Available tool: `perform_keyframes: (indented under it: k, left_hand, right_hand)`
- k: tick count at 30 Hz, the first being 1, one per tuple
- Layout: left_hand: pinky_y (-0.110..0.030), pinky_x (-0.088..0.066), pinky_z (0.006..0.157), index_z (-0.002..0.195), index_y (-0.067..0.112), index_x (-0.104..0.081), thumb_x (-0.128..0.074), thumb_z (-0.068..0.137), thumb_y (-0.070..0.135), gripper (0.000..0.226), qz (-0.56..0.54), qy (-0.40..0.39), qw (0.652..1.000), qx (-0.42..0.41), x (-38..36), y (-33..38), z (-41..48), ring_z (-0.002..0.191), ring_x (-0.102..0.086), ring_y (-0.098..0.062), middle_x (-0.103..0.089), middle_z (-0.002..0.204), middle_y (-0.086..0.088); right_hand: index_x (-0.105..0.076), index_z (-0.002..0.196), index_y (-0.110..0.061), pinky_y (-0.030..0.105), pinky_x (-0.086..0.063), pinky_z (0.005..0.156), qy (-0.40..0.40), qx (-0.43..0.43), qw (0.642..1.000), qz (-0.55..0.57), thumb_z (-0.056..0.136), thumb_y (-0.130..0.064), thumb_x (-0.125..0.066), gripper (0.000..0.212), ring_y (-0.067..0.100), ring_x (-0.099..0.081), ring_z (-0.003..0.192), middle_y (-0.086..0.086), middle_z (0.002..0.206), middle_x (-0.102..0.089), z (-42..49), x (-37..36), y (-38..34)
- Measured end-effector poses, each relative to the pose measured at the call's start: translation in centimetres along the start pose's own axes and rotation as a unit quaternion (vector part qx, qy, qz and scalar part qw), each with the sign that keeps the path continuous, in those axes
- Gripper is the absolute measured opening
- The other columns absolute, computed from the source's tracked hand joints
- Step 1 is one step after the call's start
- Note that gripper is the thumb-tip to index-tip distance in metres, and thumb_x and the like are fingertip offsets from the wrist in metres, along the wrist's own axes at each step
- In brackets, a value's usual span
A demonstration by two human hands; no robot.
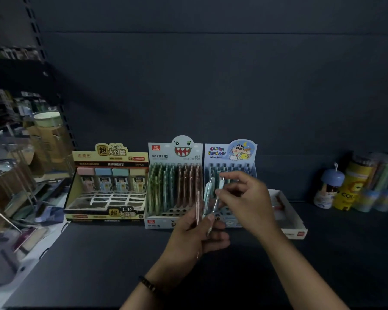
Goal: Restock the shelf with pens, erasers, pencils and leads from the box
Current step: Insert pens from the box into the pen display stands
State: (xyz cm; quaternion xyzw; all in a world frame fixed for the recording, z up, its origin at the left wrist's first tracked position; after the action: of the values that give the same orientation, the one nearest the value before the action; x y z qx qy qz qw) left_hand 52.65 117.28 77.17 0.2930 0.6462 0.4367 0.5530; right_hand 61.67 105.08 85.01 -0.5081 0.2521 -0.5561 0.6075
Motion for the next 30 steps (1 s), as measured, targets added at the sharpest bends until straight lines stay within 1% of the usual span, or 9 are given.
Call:
perform_keyframes:
  k: [5,8,10,12,15,18,22,27,30]
  left_hand:
    - [-0.047,-0.064,0.084,0.132,0.022,-0.068,-0.056,0.109,0.015,0.027,0.036,0.024,0.999,-0.019,0.3,-1.1,0.7,0.097,-0.077,-0.043,-0.076,0.106,-0.024]
    - [-0.04,-0.061,0.069,0.137,0.026,-0.066,-0.054,0.11,0.014,0.032,0.081,0.021,0.996,-0.027,1.2,-1.5,0.5,0.077,-0.074,-0.034,-0.072,0.092,-0.016]
    - [-0.031,-0.045,0.051,0.139,0.027,-0.065,-0.051,0.111,0.015,0.033,0.109,0.017,0.993,-0.033,1.6,-1.5,0.5,0.054,-0.05,-0.021,-0.055,0.073,-0.011]
    - [-0.028,-0.027,0.047,0.136,0.028,-0.067,-0.049,0.112,0.018,0.032,0.114,0.012,0.993,-0.037,1.5,-1.5,0.4,0.051,-0.026,-0.014,-0.032,0.065,-0.003]
    - [-0.029,-0.023,0.049,0.131,0.032,-0.07,-0.048,0.112,0.028,0.029,0.126,0.024,0.991,-0.039,1.3,-1.4,0.3,0.054,-0.02,-0.014,-0.024,0.066,0.001]
    - [-0.031,-0.02,0.054,0.135,0.027,-0.065,-0.04,0.115,0.017,0.033,0.116,0.034,0.992,-0.027,1.4,-1.4,0.4,0.056,-0.021,-0.013,-0.027,0.068,0.002]
    - [-0.035,-0.023,0.06,0.137,0.02,-0.059,-0.035,0.113,0.006,0.037,0.12,0.038,0.992,-0.03,1.5,-1.5,0.5,0.066,-0.02,-0.02,-0.033,0.072,-0.001]
    - [-0.029,-0.043,0.058,0.124,0.009,-0.055,-0.046,0.112,0.006,0.015,0.202,0.021,0.975,-0.091,0.9,-0.5,-0.2,0.066,-0.049,-0.024,-0.077,0.098,-0.008]
    - [-0.029,-0.048,0.061,0.126,0.012,-0.049,-0.049,0.112,0.01,0.015,0.217,0.018,0.972,-0.087,0.8,-0.2,-0.3,0.07,-0.058,-0.022,-0.079,0.115,-0.007]
  right_hand:
    - [-0.076,0.114,-0.034,0.042,-0.065,0.073,0.065,0.025,0.998,0.002,0.091,-0.012,-0.079,0.032,0.012,-0.076,0.07,-0.006,0.079,-0.079,0.2,1.9,-0.2]
    - [-0.076,0.118,-0.028,0.039,-0.065,0.073,0.125,0.053,0.991,-0.011,0.095,-0.012,-0.077,0.028,0.01,-0.077,0.067,-0.007,0.073,-0.078,0.8,3.7,-0.5]
    - [-0.076,0.12,-0.029,0.032,-0.063,0.08,0.15,0.083,0.981,-0.085,0.095,-0.017,-0.076,0.028,0.003,-0.074,0.069,-0.014,0.071,-0.075,1.3,4.2,-0.6]
    - [-0.076,0.122,-0.028,0.029,-0.057,0.09,0.151,0.114,0.968,-0.164,0.095,-0.018,-0.076,0.029,0.001,-0.07,0.07,-0.018,0.069,-0.071,1.7,3.9,-0.6]
    - [-0.073,0.128,-0.025,0.03,-0.05,0.098,0.132,0.135,0.956,-0.227,0.097,-0.018,-0.073,0.032,0.004,-0.068,0.07,-0.014,0.076,-0.072,2.2,3.0,-0.1]
    - [-0.072,0.13,-0.024,0.021,-0.048,0.085,0.13,0.147,0.947,-0.252,0.098,-0.018,-0.071,0.032,0.009,-0.069,0.072,-0.009,0.081,-0.075,2.8,2.4,0.2]
    - [-0.072,0.124,-0.024,0.038,-0.06,0.081,0.119,0.151,0.943,-0.27,0.098,-0.019,-0.07,0.027,0.02,-0.07,0.072,-0.005,0.08,-0.075,3.4,1.7,0.8]
    - [-0.073,0.117,-0.021,0.04,-0.063,0.077,0.078,0.14,0.937,-0.31,0.097,-0.019,-0.07,0.02,0.022,-0.073,0.075,-0.001,0.084,-0.077,3.5,0.9,1.2]
    - [-0.074,0.112,-0.021,0.042,-0.062,0.076,0.04,0.112,0.928,-0.352,0.098,-0.019,-0.065,0.016,0.027,-0.072,0.079,0.003,0.088,-0.077,3.4,0.4,1.5]
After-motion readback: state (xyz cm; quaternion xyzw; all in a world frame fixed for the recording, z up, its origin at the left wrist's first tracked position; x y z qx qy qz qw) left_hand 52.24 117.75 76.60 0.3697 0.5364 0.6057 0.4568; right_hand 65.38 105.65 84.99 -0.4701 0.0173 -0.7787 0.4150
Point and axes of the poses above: each hand's wrist, its own z-axis towards the middle knuckle, its own x-axis out of the back of the hand, y = z × x, the point moved 4 cm from there along z, towards the middle knuckle
